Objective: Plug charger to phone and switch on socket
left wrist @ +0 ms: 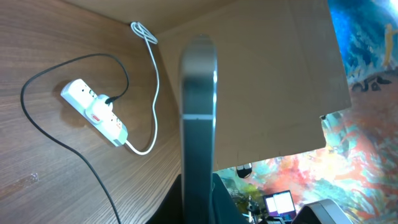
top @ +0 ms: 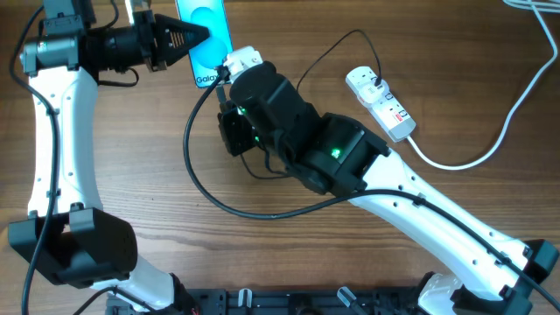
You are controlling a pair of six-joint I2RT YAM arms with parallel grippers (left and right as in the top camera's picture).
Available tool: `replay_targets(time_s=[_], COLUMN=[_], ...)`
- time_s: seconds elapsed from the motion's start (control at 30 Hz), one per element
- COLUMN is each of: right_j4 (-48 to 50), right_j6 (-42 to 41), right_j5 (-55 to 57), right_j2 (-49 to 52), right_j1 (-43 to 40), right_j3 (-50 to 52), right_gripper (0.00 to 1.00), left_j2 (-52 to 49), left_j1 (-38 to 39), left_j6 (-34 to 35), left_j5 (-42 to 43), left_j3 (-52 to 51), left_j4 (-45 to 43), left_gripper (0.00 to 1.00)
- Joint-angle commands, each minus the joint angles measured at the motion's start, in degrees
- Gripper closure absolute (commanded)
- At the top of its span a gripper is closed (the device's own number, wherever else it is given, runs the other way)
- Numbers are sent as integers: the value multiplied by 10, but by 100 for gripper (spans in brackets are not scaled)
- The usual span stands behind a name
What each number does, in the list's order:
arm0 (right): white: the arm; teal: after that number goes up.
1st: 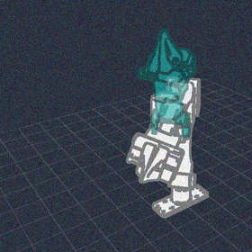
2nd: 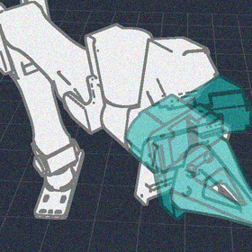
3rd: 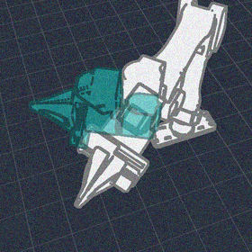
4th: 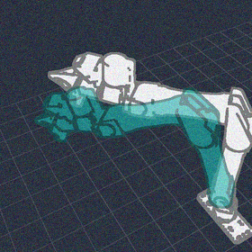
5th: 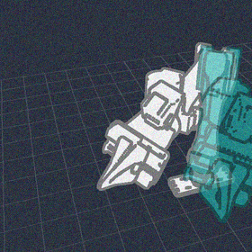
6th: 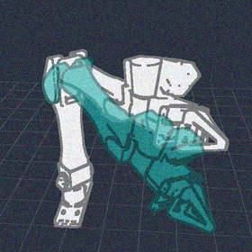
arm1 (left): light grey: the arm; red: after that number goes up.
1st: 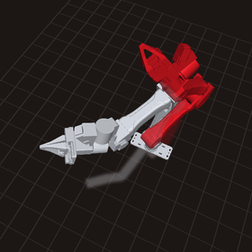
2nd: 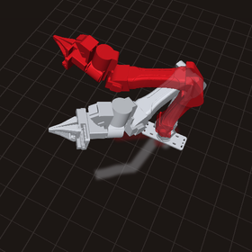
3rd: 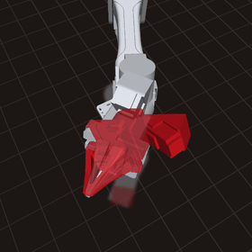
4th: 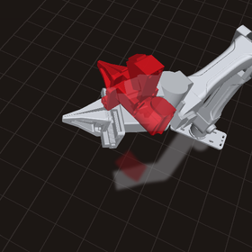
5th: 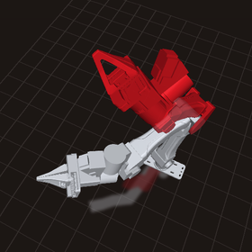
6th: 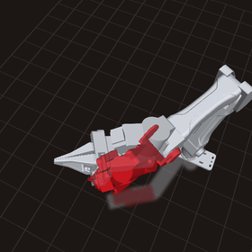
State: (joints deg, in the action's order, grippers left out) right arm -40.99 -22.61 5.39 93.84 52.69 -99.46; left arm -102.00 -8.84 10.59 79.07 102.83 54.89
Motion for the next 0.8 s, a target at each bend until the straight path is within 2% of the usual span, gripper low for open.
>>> replay_targets(time_s=[0.0,0.23,0.47,0.57,0.63,0.67,0.77], right_j4=[47,68,67,60,45,20,-39], right_j6=[21,16,14,10,-7,-40,-111], right_j5=[39,38,38,38,39,56,77], right_j2=[-5,-5,-5,-9,-28,-44,-69], right_j1=[-14,-14,-14,-14,-14,-19,-47], right_j3=[-10,-10,-10,-10,-10,-10,-10], right_gripper=[95,93,80,66,44,29,18], left_j2=[3,3,3,3,3,3,2], left_j1=[12,12,12,12,12,14,29], left_j6=[-12,-13,-14,-14,-14,-14,-14], left_j5=[21,21,20,8,-25,-47,-120], left_j3=[3,3,3,3,3,3,3], left_j4=[15,24,23,23,28,38,66], left_gripper=[96,96,96,96,96,96,96])
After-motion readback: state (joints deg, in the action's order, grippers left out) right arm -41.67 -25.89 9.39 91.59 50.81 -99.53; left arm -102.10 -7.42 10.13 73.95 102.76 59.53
